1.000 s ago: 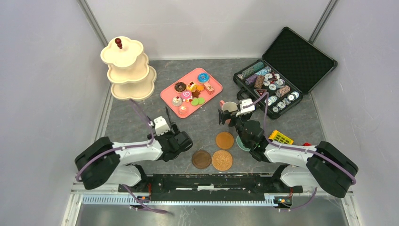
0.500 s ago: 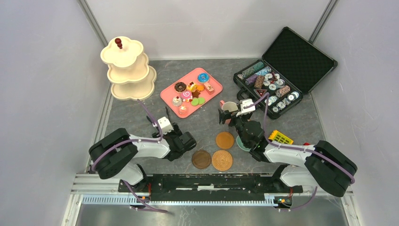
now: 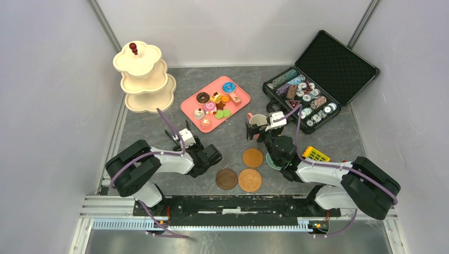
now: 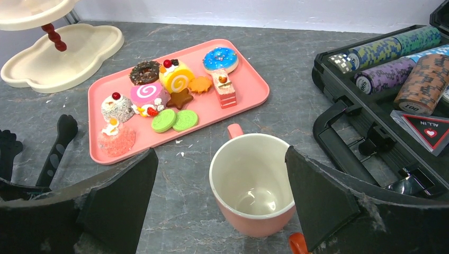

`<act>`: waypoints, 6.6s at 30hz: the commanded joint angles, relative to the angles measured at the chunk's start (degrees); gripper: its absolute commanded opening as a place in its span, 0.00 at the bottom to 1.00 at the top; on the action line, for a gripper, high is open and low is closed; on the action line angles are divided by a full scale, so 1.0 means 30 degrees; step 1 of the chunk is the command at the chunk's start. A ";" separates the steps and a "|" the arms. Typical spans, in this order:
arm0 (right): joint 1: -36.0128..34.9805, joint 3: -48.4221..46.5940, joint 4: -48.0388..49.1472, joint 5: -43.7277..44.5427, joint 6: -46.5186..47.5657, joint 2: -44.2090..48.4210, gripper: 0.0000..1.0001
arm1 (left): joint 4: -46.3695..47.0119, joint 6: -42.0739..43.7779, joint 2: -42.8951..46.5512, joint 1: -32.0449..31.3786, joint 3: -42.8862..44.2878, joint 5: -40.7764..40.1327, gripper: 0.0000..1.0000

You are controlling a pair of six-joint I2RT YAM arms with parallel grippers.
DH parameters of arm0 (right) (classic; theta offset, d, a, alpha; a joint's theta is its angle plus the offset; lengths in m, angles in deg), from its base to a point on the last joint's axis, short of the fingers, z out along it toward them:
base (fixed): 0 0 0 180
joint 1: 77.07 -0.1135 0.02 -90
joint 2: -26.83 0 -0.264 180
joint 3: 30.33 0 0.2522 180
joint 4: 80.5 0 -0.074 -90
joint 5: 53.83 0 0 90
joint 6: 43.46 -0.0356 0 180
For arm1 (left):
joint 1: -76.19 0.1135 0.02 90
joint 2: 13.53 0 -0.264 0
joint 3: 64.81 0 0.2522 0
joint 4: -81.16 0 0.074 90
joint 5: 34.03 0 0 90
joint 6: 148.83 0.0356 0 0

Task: Serve the afternoon tea

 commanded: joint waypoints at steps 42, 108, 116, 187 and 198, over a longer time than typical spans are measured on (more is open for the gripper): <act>0.0106 -0.1020 -0.0434 0.0250 0.0017 -0.0914 0.98 | -1.4983 1.7173 1.0147 0.8072 1.3005 1.5413 0.60; 1.0679 -0.8002 -0.8737 -0.8915 0.4095 0.0364 0.98 | -1.4669 2.3944 -0.9906 0.9030 2.8498 1.9711 0.51; 1.0701 -0.7918 -0.8404 -0.9252 0.4118 0.0174 0.98 | -1.4548 2.4223 -1.0236 0.8950 2.8121 1.9630 0.49; 1.0693 -0.7509 -0.8642 -0.7626 0.4585 0.0095 0.98 | -1.3761 2.0770 -0.9196 0.8323 2.8711 1.9673 0.33; 1.0688 -0.7480 -0.8697 -0.7429 0.4644 0.0081 0.98 | -1.3773 2.1187 -0.9895 0.8415 2.8873 1.9444 0.49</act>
